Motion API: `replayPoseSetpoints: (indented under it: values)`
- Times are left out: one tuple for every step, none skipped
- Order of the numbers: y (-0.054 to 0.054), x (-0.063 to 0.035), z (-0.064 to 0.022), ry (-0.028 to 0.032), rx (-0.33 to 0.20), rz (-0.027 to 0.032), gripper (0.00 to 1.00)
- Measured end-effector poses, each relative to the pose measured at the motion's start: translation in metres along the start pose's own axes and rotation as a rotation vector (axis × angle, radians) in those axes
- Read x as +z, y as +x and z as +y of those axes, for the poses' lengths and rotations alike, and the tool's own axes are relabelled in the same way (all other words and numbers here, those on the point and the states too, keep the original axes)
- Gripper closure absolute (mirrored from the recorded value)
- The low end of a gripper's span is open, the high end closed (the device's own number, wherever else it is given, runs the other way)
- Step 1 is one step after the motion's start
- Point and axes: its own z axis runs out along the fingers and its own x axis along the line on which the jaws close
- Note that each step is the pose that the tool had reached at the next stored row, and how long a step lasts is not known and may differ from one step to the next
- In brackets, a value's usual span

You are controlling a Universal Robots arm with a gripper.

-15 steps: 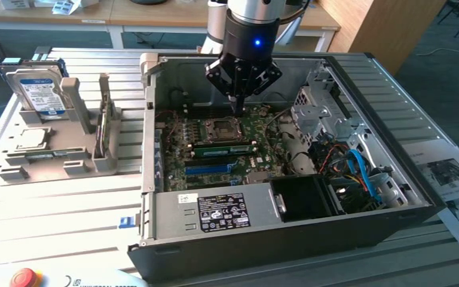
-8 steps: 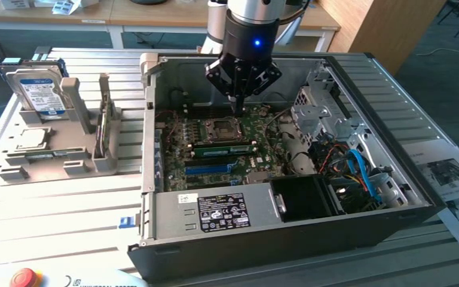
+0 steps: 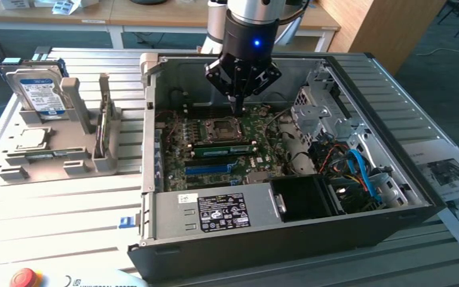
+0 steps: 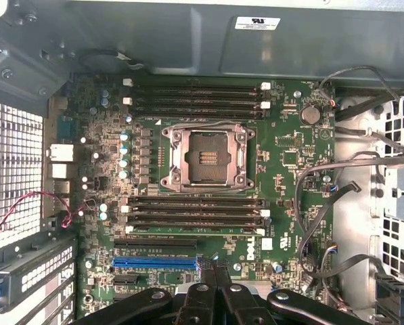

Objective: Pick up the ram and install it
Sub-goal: 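Press down the ram until it locks into place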

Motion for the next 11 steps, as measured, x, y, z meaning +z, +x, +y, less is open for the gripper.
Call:
replayPoseSetpoints:
  values:
    - [0.0000,0.0000,0.0000,-0.0001,0.000,0.0001,0.89]
    - [0.0000,0.0002,0.0002,-0.0007,0.000,0.0001,0.89]
    - [-0.0001,0.0004,0.0005,-0.0010,0.000,0.0004,0.89]
    - [-0.0001,0.0005,0.0009,-0.0012,0.000,0.0009,0.89]
    - [0.0000,0.0005,0.0012,-0.0011,0.000,0.0016,0.89]
    - [0.0000,0.0007,0.0015,-0.0014,0.000,0.0022,0.89]
    - [0.0000,0.0008,0.0016,-0.0017,0.000,0.0030,0.89]
    - [0.0001,0.0008,0.0016,-0.0019,0.000,0.0035,0.89]
    - [0.0001,0.0008,0.0017,-0.0020,0.000,0.0038,0.89]
    - [0.0000,0.0010,0.0020,-0.0024,0.000,0.0040,0.89]
    - [-0.0001,0.0012,0.0023,-0.0028,0.000,0.0042,0.89]
